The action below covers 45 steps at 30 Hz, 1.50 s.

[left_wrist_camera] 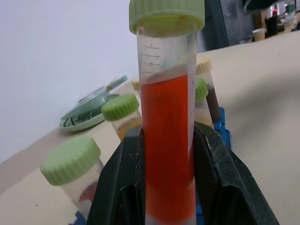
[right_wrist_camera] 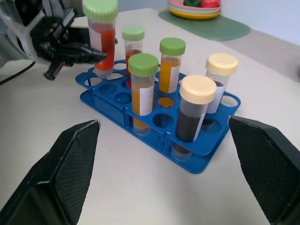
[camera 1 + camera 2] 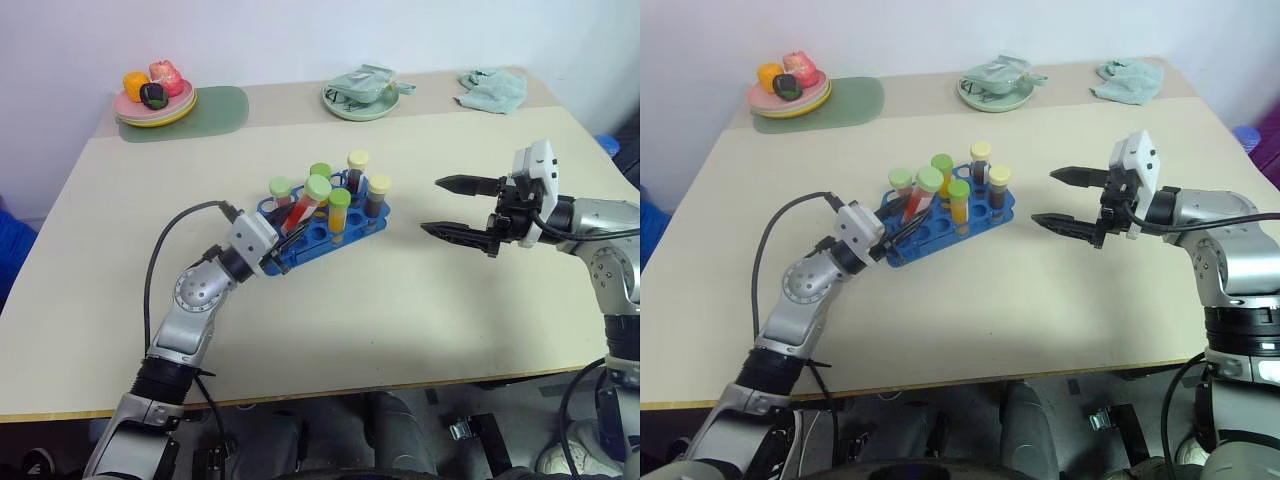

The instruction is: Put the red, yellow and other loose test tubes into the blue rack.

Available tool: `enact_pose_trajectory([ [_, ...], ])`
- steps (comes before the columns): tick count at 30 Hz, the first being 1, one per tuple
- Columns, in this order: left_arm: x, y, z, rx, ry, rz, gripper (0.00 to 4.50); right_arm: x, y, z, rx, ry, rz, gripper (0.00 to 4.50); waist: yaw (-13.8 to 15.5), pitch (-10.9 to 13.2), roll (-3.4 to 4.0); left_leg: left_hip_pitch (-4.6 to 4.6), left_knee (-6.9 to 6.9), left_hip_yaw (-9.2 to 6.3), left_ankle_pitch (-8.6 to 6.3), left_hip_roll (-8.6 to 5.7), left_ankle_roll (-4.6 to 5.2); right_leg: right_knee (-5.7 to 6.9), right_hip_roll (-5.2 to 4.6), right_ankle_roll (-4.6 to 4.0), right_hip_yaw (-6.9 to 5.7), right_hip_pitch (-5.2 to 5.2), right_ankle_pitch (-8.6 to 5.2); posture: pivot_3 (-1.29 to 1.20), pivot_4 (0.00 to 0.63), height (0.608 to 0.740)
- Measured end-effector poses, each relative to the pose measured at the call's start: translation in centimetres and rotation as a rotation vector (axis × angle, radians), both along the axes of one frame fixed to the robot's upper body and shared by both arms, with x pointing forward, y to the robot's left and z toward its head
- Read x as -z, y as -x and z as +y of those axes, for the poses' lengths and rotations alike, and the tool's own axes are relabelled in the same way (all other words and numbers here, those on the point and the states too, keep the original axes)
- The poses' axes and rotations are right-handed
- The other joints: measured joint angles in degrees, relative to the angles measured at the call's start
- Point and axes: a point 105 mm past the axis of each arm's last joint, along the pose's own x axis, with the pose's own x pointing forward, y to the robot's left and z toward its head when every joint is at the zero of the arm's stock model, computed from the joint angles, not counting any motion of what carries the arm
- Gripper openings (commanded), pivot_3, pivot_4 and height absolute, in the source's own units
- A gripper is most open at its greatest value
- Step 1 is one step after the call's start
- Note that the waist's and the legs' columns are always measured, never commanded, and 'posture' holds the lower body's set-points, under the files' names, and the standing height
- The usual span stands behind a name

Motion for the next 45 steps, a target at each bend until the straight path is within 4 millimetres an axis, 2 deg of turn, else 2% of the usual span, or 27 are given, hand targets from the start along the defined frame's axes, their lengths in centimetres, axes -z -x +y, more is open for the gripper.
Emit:
enact_pose_trajectory([
  [5,1.2,-0.2,-0.2,-0.009,-0.005,0.017,0.86,0.0,0.0,-0.1,0.005,0.005,0.007,4.5,0.05,0.0,0.0,0.0,0.0,0.0,0.0,0.0,0.0,0.0,0.0,0.0,0.0,0.01,0.0,0.0,0.15,0.74],
  [17,1.5,-0.2,-1.3,0.01,0.033,0.025,0.86,0.0,0.0,-0.2,0.009,0.009,0.012,4.5,0.05,-0.01,0.0,0.0,0.01,0.0,0.0,0.0,0.0,0.0,0.0,0.0,0.0,0.01,0.0,0.0,0.15,0.74],
  [38,2.0,0.0,0.2,0.044,0.278,0.178,0.86,-0.1,0.0,-0.3,0.01,0.016,0.008,4.5,-0.04,-0.1,0.09,0.02,0.0,-0.01,0.0,0.03,0.0,-0.01,0.02,0.0,0.0,0.01,0.0,0.0,0.15,0.74],
  [45,2.1,0.4,0.3,0.062,0.264,0.166,0.86,-0.3,0.0,-0.2,0.008,0.019,0.001,4.5,0.06,-0.16,0.1,0.04,0.01,0.0,-0.01,0.02,0.01,-0.03,0.01,0.0,0.0,0.05,0.0,0.0,0.15,0.74],
])
